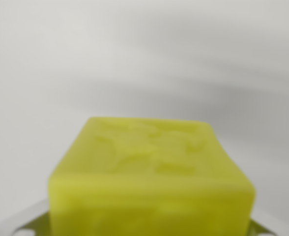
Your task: Pick yellow cube
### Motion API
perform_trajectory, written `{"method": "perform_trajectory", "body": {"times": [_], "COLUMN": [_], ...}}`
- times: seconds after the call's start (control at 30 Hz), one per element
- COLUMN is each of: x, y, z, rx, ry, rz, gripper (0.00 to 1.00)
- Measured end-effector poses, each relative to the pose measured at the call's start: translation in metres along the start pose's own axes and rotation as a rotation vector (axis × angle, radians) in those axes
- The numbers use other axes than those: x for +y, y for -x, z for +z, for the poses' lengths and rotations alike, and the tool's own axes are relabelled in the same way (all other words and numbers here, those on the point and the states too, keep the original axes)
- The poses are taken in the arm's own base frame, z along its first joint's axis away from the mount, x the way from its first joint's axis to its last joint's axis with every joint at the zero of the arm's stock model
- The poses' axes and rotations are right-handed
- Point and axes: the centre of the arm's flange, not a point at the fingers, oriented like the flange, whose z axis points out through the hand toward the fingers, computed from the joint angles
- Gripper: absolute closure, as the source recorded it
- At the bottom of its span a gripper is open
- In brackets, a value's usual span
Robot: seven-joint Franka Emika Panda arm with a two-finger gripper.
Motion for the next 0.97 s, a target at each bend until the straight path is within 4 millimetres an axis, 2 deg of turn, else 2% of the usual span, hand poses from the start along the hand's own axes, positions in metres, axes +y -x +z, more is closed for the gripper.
{"method": "perform_trajectory", "body": {"times": [0.63,0.97], "x": [0.0,0.0], "y": [0.0,0.0], "z": [-0.047,-0.049], "rx": [0.0,0.0], "ry": [0.0,0.0], "rz": [0.0,0.0], "gripper": [1.0,1.0]}}
